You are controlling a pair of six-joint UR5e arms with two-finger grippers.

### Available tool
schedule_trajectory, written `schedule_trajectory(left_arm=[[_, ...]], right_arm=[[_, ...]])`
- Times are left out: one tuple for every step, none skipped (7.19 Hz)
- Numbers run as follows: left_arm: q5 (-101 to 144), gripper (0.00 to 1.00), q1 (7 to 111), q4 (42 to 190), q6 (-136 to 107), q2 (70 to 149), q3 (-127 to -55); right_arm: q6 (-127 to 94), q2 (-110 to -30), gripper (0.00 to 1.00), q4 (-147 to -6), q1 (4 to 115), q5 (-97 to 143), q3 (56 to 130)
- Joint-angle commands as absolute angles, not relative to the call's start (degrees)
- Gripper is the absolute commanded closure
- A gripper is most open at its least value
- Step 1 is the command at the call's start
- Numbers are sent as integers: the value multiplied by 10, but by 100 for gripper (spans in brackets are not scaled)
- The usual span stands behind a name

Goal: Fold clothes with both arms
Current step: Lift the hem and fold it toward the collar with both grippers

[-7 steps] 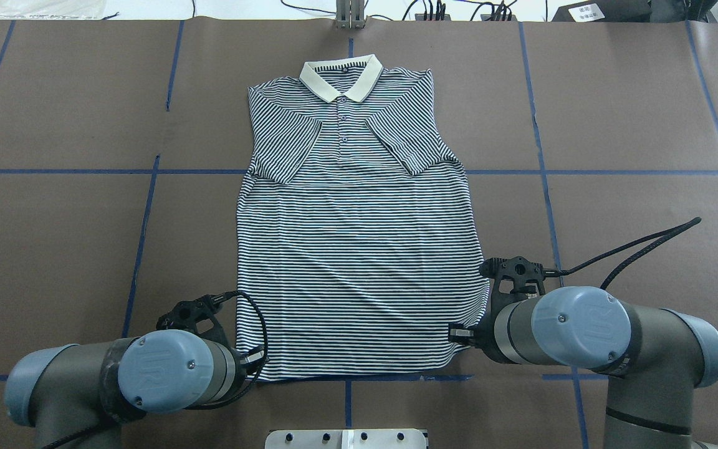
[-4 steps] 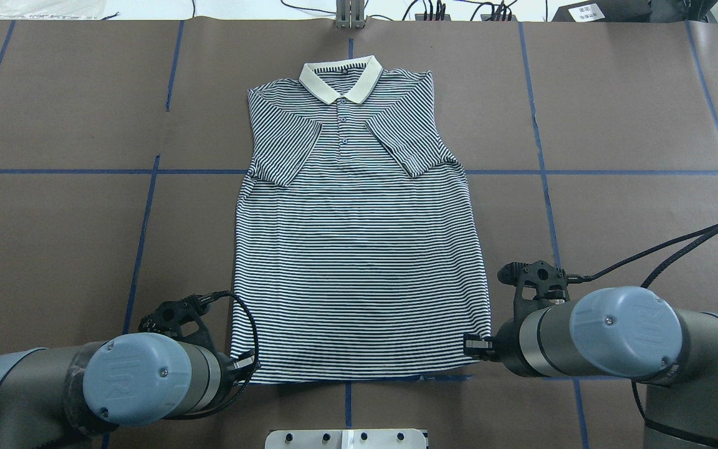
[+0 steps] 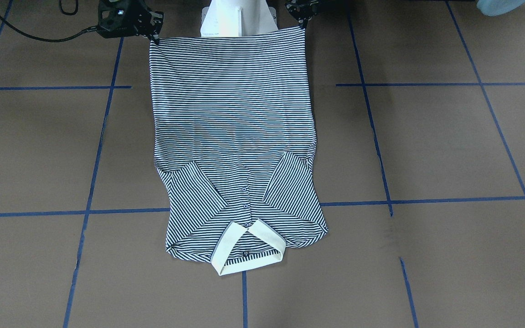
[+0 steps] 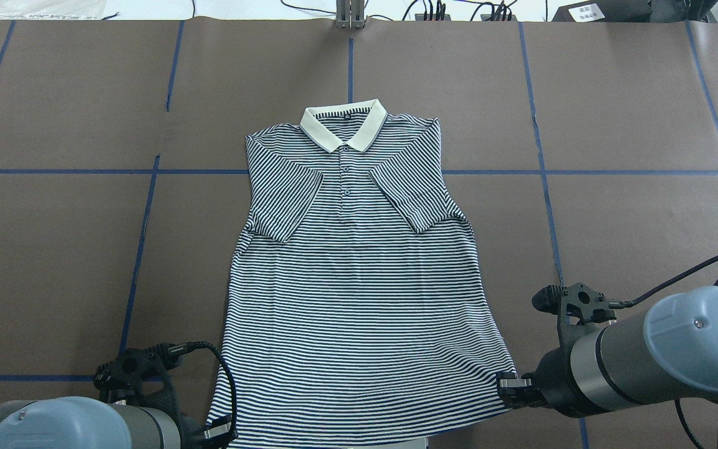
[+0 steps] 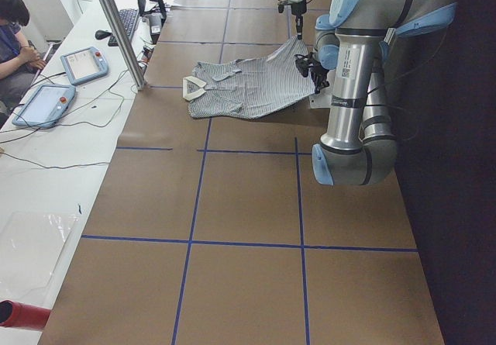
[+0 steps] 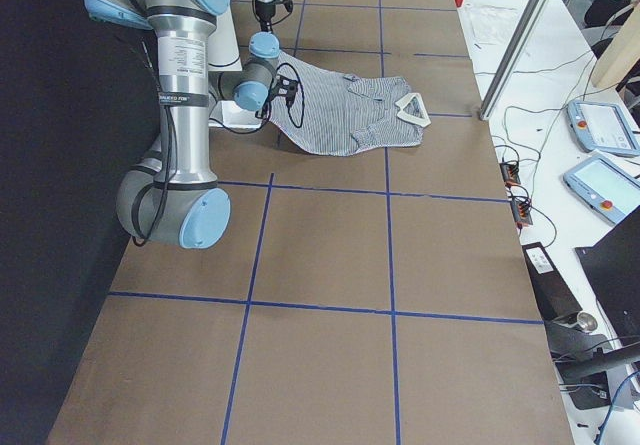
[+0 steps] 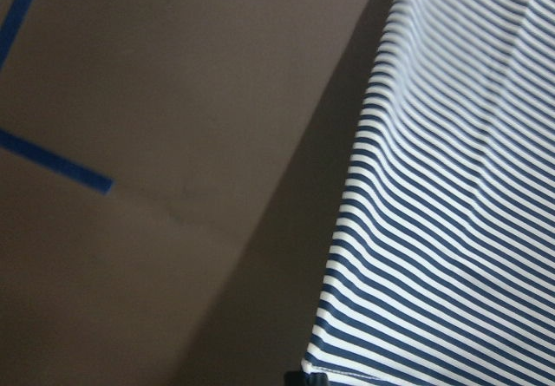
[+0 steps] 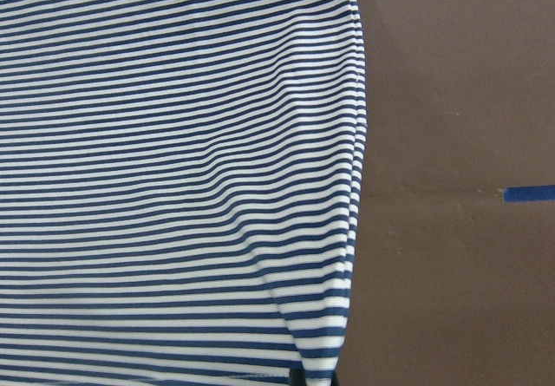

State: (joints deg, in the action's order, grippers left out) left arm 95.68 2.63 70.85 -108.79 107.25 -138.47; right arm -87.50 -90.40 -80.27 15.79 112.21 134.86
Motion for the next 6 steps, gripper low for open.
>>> schedule_trajectory(left_arm=[[955,100,39,701,-1070,1078,-1361],[956,100,79,702,-1028,1084,-1355],[959,100,135,702,-971,1098,-1355],[962,100,190,701,-929,1118,-1354],[979,100,226,701,-893,1121,-1354],[987,100,255,703,-863,1125,-1344]], right_arm=[[-867,-872,100,-802,190,1118,1319],[-844,-820,100,-802,237,1118,1285],[-769,-776,100,-803,277,1116,1248],[-699,-762,100,-803,313,1117,1225],[-656,-753,100,-803,346,1116,1207],[-604,-738,100,-802,371,1114,1174]])
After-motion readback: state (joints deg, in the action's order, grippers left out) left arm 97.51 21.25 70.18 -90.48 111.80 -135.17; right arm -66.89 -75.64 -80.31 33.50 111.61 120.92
